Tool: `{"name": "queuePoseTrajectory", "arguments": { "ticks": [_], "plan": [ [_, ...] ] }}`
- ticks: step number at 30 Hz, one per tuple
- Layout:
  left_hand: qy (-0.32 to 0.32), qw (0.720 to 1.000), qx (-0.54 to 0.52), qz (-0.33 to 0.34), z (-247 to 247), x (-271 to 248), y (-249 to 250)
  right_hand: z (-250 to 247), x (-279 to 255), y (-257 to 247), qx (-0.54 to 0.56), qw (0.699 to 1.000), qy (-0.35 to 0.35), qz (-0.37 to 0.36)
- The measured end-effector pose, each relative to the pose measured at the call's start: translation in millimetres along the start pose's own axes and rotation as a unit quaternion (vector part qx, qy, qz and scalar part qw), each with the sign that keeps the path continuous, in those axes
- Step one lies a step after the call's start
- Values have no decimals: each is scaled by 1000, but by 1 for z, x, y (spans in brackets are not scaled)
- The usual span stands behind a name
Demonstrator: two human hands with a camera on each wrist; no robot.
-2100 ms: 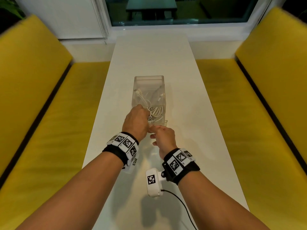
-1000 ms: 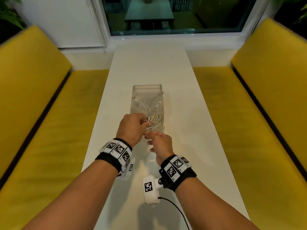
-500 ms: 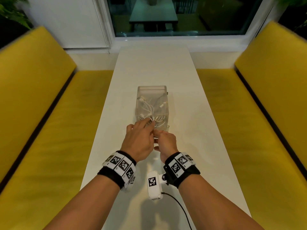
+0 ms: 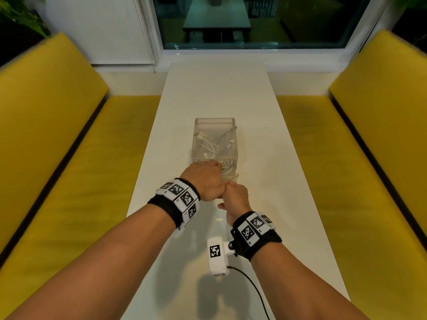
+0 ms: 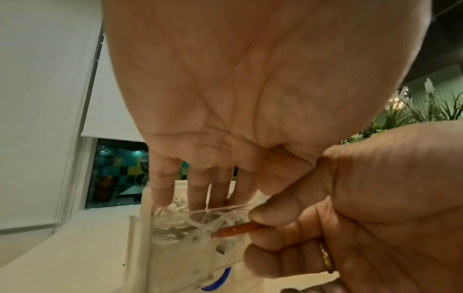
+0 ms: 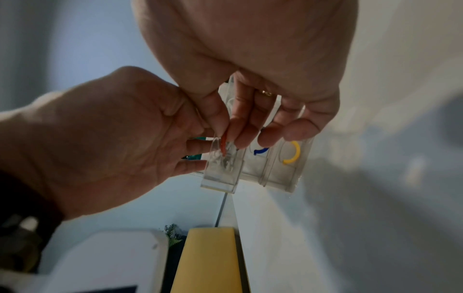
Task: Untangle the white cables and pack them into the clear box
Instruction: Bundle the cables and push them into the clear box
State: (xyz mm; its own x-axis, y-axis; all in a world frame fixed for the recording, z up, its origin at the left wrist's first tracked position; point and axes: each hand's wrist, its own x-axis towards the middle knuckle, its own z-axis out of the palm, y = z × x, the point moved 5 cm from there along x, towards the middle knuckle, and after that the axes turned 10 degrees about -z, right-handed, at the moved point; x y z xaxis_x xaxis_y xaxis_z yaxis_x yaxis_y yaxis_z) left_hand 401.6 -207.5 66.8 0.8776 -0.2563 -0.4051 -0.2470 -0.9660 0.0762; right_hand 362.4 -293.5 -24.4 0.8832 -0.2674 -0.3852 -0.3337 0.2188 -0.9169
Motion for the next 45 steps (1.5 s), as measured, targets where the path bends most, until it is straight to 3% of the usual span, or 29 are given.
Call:
{"name": "queuePoseTrajectory", "arguments": {
  "ticks": [8, 15, 22, 33, 39, 45],
  "plan": [
    [-49, 997, 15, -53, 9, 15, 5, -4, 8, 0, -13, 1000, -14, 1],
    [45, 995, -89, -20, 11, 2, -6, -2, 8, -8, -6, 999, -32, -2],
    [64, 992, -102, -24, 19, -1, -3, -2, 11, -3, 1, 999, -31, -9],
    [20, 999, 28, -26, 9, 6, 2, 0, 9, -9, 1, 1000, -19, 2],
    [156, 984, -78, -42, -7, 1, -24, -1, 10, -10, 10, 999, -30, 6],
    [207, 975, -82, -25, 0, 6, -31, 1, 16, -13, 5, 1000, -27, 5]
  ]
}}
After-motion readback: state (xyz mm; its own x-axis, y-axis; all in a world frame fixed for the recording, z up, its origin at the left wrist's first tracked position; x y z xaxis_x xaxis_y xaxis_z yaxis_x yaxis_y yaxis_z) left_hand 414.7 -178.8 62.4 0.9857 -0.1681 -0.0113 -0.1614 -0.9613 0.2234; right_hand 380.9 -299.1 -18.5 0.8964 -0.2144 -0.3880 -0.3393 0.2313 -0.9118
